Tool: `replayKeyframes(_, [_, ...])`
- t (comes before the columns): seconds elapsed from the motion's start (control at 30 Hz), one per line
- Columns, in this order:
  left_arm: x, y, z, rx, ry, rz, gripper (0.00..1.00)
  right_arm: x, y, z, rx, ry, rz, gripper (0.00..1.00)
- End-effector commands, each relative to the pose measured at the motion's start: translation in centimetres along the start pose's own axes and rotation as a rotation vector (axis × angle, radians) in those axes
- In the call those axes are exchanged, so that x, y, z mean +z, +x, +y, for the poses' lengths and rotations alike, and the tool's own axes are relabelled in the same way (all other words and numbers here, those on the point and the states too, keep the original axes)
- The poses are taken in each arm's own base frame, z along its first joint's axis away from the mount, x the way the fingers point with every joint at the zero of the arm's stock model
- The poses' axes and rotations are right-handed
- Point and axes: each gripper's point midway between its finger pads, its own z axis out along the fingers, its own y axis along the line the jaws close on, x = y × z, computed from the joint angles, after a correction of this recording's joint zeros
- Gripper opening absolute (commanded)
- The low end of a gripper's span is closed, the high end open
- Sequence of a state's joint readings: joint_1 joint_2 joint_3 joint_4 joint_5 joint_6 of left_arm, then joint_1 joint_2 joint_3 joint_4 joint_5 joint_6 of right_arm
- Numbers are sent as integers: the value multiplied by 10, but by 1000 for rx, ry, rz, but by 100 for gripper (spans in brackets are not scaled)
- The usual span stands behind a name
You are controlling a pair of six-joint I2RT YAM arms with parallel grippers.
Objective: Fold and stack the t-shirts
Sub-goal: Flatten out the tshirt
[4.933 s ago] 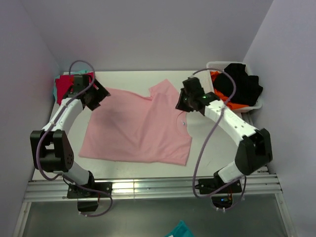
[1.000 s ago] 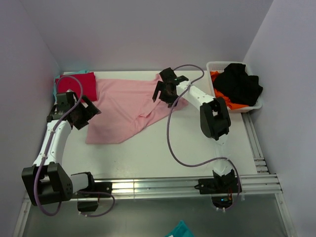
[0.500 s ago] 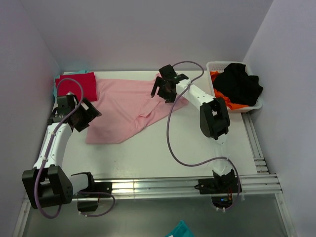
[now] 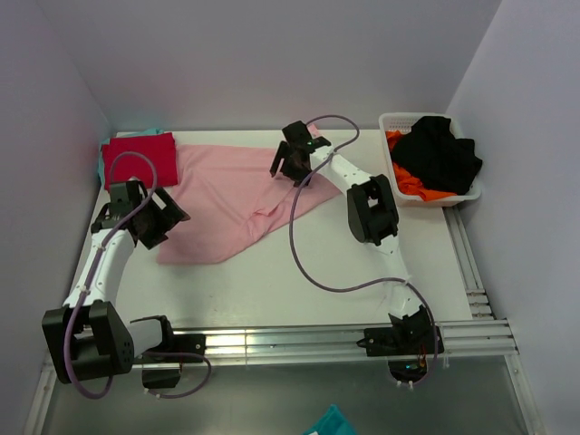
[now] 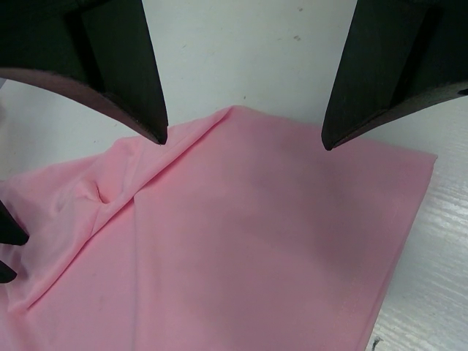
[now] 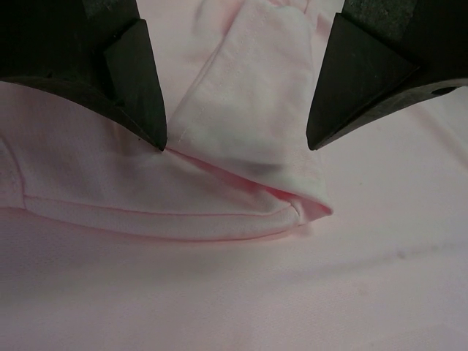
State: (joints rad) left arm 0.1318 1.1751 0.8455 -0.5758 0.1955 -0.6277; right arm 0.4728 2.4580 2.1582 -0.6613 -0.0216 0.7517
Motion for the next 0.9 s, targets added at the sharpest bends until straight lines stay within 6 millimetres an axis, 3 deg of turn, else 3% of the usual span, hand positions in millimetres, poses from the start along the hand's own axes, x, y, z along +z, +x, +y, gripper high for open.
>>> replayKeyframes(0.0, [3,-9,-6,28,40,-29,93,-4,-18,-1,16,21,-64,84])
replayKeyframes(0.3, [9,-6,-4,26,39,-14,93,-20,-18,-28,3,99,-108,84])
replayKeyframes(0.57, [9,-4,-2,28,38,-11,93,-15,-14,-23,18,80,-95,80])
replayKeyframes(0.67, [10,-3,-2,31,37,-10,93,-12,-10,-21,29,78,-88,69])
replayKeyframes(0.8, [11,-3,-1,30,34,-8,93,-10,-3,-19,21,82,-78,47])
replayKeyframes(0.87, [12,-3,0,30,32,-8,93,-9,-1,-21,19,90,-73,43])
